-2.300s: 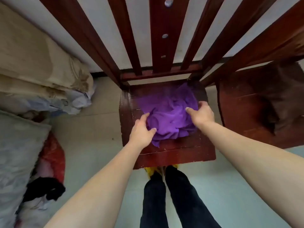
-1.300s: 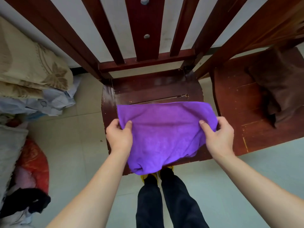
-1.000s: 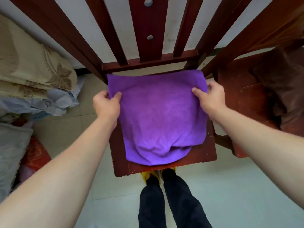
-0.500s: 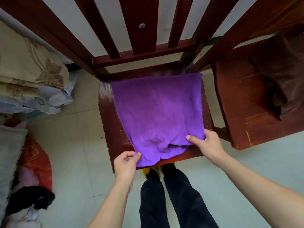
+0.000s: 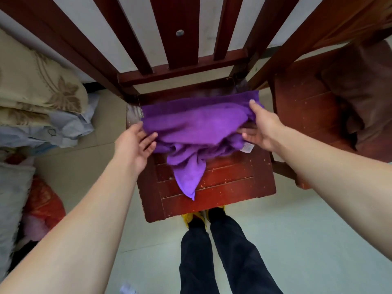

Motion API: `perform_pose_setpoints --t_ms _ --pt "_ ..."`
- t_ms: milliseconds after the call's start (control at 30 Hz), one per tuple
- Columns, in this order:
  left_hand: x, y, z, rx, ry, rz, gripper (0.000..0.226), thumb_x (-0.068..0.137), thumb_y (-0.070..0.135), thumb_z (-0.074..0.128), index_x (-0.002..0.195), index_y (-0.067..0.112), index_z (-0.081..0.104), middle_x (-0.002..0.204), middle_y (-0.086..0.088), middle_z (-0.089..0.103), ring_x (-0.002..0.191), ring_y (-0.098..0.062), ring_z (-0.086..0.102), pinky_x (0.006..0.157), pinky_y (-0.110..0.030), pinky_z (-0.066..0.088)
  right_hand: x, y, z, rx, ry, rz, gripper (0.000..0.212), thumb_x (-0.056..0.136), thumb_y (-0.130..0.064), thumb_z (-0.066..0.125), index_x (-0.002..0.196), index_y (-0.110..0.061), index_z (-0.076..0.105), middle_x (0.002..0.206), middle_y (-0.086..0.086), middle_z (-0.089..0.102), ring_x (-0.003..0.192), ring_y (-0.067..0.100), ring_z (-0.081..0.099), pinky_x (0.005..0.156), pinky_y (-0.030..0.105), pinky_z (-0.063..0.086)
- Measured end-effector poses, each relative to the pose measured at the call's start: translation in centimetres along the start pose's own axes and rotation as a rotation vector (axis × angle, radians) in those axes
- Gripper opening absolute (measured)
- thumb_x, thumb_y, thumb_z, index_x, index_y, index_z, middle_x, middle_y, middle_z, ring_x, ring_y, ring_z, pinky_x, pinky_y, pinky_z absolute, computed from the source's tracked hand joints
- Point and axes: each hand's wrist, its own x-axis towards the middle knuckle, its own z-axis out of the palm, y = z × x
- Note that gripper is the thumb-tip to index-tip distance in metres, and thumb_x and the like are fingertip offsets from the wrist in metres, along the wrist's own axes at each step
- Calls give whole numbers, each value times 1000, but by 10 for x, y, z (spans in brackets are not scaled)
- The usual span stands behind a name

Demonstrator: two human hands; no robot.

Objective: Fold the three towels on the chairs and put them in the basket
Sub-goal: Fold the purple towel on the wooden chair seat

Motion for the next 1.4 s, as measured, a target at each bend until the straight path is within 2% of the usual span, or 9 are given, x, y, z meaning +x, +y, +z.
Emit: perform_pose_setpoints --t_ms 167,300,367,600,767,1067,1167,1300,1400 --pt "-4 -39 -6 158 336 144 9 89 22 60 90 19 51 74 -2 58 57 -14 54 38 -17 38 5 30 -11 -180 305 -335 14 89 -30 55 97 -21 62 93 5 69 71 13 66 60 30 53" --pt "-30 -114 -6 555 150 17 47 58 43 86 89 22 57 88 -5 65 75 -21 60 71 -33 52 0 78 -25 -710 184 -506 55 67 -42 79 117 -28 61 112 2 61 98 17 60 92 36 50" --pt "-35 -136 1 746 157 28 39 60 36 86 87 22 61 92 -3 66 88 -23 62 84 -33 51 1 88 -22 -890 166 -537 45 70 -45 79 109 -25 67 118 5 58 104 23 58 92 36 47" --pt "-39 -118 -7 744 254 78 21 76 18 72 64 15 56 65 -1 61 68 -23 57 67 -28 43 -27 50 -27 -249 336 -495 21 76 -18 59 63 -2 54 64 7 50 60 16 47 57 30 41" --pt "-38 -128 -16 765 146 -37 54 56 61 77 89 25 54 93 -5 69 89 -27 67 83 -40 55 -59 92 -60 -53 418 -162 11 76 -5 52 66 -8 53 43 6 53 36 15 55 38 19 32" --pt "-38 -144 -20 1279 127 59 34 71 37 70 59 15 48 72 -4 62 75 -30 58 63 -29 40 -22 140 -120 127 566 55 7 77 -10 56 77 -16 61 76 4 58 60 16 52 43 20 49" --pt "-51 -142 -56 1436 151 51 16 70 26 62 67 13 53 82 -8 66 84 -34 61 66 -31 46 -36 131 -102 -66 409 -1 5 64 -10 52 67 -13 55 73 9 49 66 20 44 58 38 47" --pt "-60 -133 -87 1598 86 -30 20 71 33 62 83 18 55 95 -7 67 93 -30 64 71 -30 44 -50 140 -78 -656 135 -89 10 76 -15 64 72 -17 55 61 0 54 67 20 49 61 30 37" --pt "-51 -111 -68 1256 140 290 39 72 39 74 98 18 55 97 -6 62 91 -27 61 76 -32 45 -34 117 -66 -717 276 -305 25 80 -18 71 101 -22 59 81 -2 65 78 20 59 74 30 44"
